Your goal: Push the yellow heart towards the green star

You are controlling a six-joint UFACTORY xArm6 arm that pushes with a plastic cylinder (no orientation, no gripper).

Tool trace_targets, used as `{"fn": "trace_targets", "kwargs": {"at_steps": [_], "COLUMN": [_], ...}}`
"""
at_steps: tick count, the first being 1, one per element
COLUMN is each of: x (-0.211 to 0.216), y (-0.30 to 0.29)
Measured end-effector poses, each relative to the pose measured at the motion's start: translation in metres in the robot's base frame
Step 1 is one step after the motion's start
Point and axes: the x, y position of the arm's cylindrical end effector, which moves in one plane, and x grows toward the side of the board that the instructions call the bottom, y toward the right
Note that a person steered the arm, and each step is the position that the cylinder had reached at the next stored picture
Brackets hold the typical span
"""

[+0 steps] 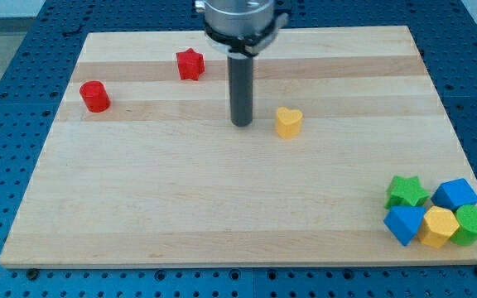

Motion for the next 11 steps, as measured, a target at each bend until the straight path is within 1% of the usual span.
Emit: {"fn": "trace_targets", "kwargs": {"at_steps": [1, 2, 3, 5, 6, 7, 8, 9, 10, 11], "x": [-0.031, -0.050, -0.024, 0.066, 0.075, 0.032, 0.005, 0.029, 0.071, 0.090], "y": [0.021, 0.063, 0.086, 0.103, 0.105, 0.091, 0.072, 0.061, 0.071, 0.095]}}
